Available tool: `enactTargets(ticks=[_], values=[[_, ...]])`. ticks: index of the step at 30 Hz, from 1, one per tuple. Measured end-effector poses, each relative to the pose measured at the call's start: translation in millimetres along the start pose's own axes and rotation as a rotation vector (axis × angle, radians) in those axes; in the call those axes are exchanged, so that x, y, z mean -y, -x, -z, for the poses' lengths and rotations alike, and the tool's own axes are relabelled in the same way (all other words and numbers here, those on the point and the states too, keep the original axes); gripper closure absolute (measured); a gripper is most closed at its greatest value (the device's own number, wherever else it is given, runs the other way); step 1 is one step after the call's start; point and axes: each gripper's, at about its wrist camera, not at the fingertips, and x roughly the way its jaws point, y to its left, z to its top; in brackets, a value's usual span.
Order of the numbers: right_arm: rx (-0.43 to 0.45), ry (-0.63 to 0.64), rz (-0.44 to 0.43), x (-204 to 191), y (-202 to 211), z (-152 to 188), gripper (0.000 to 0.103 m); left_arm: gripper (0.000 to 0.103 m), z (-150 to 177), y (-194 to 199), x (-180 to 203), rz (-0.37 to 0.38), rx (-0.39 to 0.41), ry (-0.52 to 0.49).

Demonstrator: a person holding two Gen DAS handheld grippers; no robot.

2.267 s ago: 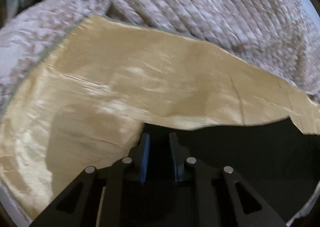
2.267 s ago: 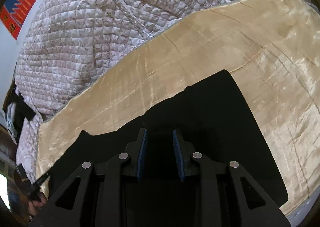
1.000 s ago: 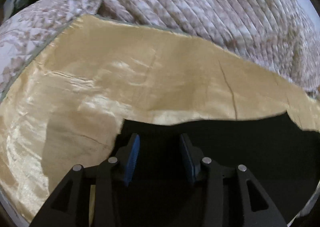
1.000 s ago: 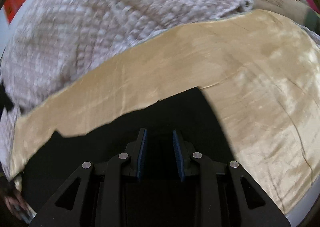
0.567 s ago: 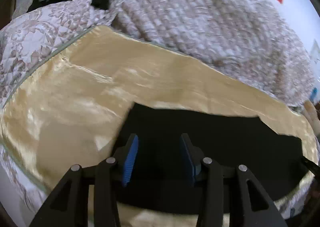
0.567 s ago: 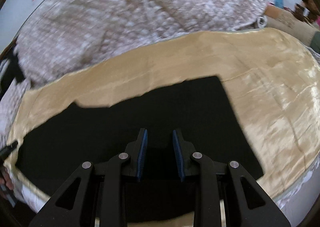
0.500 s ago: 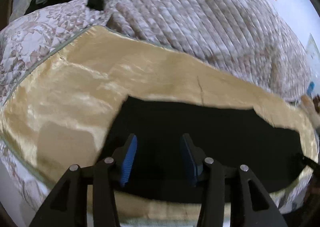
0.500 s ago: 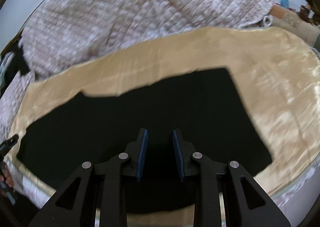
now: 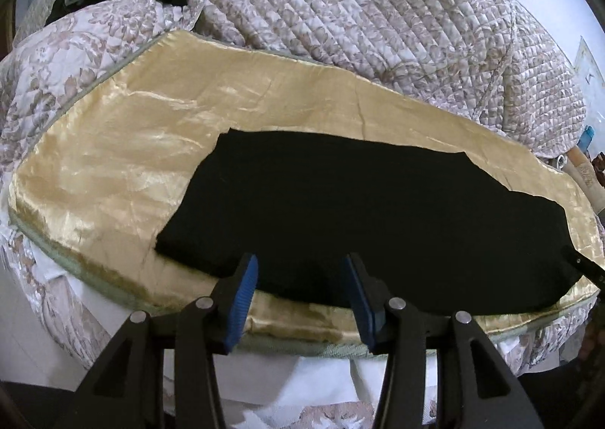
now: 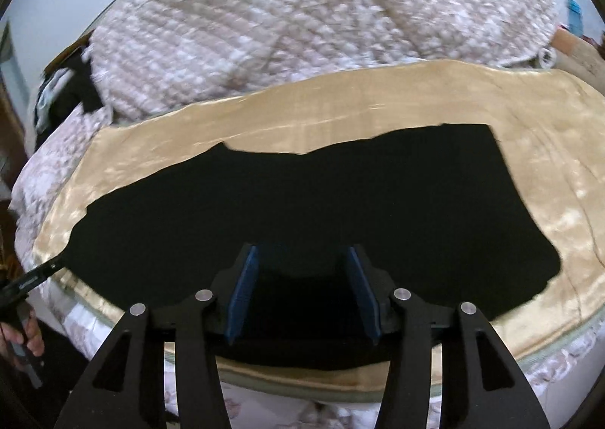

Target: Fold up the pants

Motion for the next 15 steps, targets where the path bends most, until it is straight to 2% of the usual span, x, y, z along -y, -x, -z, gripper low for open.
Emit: enactTargets(ticks=[6, 10, 12, 15], values=[[-0.010, 0.025, -0.023, -11, -7, 0, 0.053, 0.052, -2, -3, -14, -0.026, 0.011, 0.031], [-0.009, 0.023, -0.026, -11, -8, 0, 0.053, 0.044, -9, -1, -39, -0.061, 0.045, 0.107], [-0.012, 0.026, -0.025, -10, -8, 0, 0.053, 0.042, -5, 0, -54, -0.044, 0.043, 0.181], [-0.022, 0.023, -0.028, -10, -11, 0, 0.053, 0.042, 6, -1, -65, 0.023, 0.023, 0.262]])
